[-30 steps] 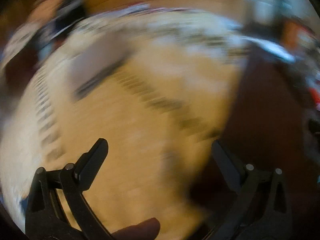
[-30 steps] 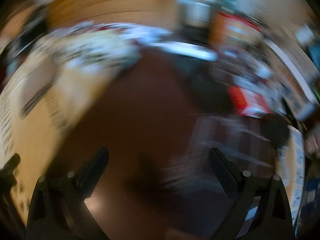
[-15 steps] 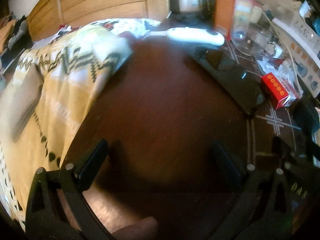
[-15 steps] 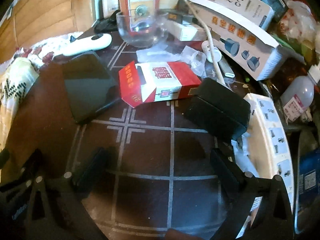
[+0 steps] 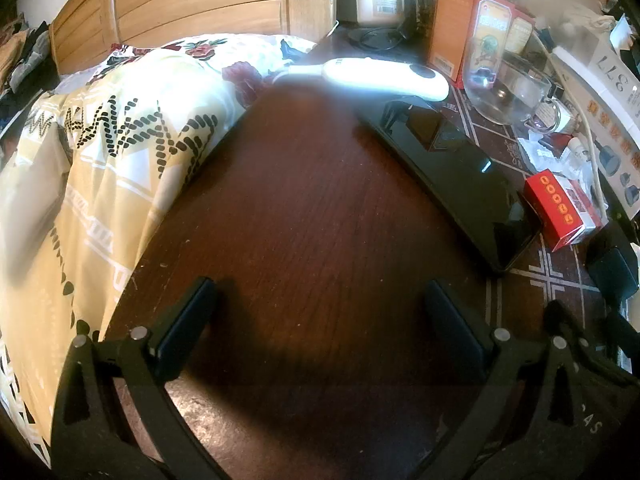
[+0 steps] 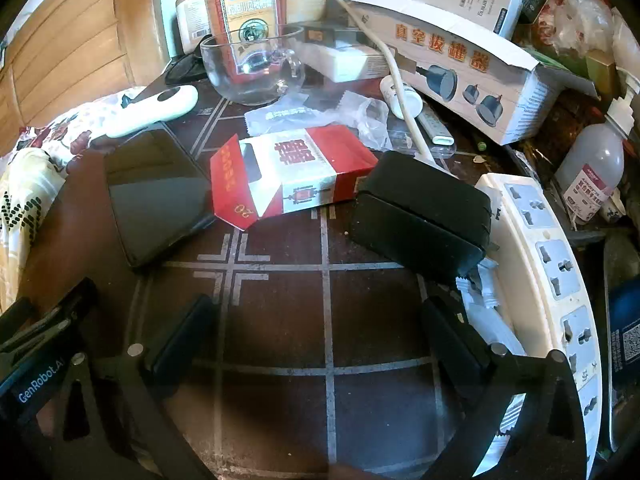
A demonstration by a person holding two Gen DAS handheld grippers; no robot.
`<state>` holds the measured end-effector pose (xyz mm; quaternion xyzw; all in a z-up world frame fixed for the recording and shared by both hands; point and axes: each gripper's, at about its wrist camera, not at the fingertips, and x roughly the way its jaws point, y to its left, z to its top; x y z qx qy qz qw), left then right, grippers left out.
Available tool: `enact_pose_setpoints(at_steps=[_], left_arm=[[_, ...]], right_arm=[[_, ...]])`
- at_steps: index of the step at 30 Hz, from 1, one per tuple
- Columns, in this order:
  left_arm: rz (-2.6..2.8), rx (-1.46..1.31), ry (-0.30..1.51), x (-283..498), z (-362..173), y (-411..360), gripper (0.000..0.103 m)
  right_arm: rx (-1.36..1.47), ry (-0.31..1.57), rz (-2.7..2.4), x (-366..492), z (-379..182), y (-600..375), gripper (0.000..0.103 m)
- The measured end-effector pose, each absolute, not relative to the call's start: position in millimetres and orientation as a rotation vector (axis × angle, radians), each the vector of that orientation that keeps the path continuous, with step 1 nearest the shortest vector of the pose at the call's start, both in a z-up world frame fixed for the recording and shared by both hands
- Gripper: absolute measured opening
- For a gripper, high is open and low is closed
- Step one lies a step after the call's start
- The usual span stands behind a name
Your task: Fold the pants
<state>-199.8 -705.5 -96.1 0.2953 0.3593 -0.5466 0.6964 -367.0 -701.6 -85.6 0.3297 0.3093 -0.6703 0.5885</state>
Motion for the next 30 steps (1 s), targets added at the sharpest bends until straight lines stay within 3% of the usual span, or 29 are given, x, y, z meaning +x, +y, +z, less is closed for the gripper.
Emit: enact_pose_setpoints(at_steps=[30], left_arm=[[-1.225, 0.656, 0.802, -197.6, -95.5, -705.7, 0.103]], right_arm=[[0.768, 0.718, -1.553, -367.6, -89.0, -701.7, 0.103]])
